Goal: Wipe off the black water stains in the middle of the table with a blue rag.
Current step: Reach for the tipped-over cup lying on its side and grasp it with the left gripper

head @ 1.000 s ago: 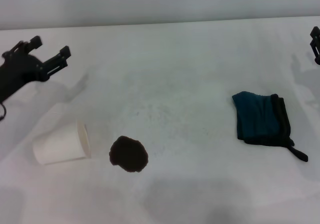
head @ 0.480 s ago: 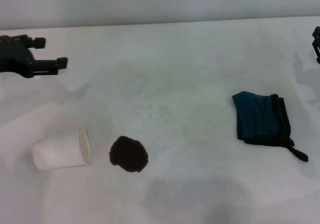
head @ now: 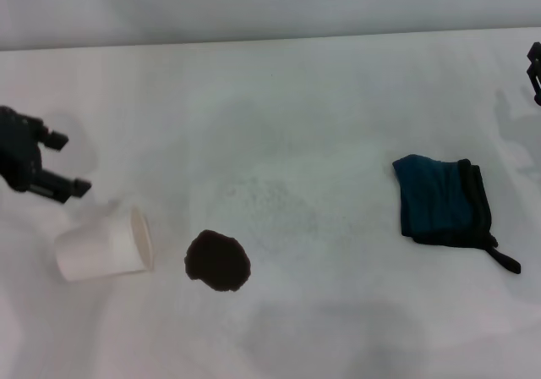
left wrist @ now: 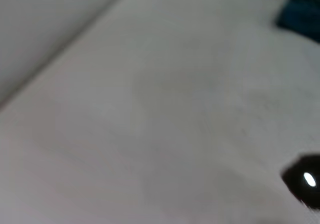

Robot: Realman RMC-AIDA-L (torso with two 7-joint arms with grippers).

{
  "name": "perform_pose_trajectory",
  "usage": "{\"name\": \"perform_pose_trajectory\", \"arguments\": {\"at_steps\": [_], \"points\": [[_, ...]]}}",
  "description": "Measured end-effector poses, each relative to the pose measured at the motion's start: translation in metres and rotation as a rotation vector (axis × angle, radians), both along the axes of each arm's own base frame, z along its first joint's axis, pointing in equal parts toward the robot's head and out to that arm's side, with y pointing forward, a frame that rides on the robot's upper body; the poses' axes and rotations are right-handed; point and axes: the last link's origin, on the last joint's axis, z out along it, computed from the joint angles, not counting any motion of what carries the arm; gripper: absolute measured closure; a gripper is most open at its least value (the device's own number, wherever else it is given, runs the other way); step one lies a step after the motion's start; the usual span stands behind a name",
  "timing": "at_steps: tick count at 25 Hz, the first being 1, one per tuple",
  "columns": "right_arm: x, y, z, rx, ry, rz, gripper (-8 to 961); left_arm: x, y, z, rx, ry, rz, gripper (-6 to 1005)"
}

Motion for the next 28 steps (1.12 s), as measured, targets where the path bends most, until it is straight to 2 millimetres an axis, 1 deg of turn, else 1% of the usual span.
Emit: {"name": "perform_pose_trajectory", "arguments": {"at_steps": [5,11,19,26,28], "points": [[0.0,0.0,-0.001,0.0,0.005,-0.002,536,0.002,-0.006,-0.001,-0.09,0.064,-0.03,139],[-0.001,0.0,-0.001,0.006,0.015,0.001,536,0.0,-0.01,-0.002,-0.146,0.094,-0.079,140],[-0.004,0.003,0.002,0.023,0.022,0.014,537,-0.007,-0.017,-0.015,-0.218,0.108,-0.085,141],[-0.005,0.004,0.002,0.024,0.023,0.017,537,-0.007,-0.018,-0.021,-0.237,0.102,-0.098,143],[-0.005,0.004,0.002,0.024,0.023,0.018,537,-0.008,-0.019,-0.026,-0.252,0.094,-0.106,143]]}}
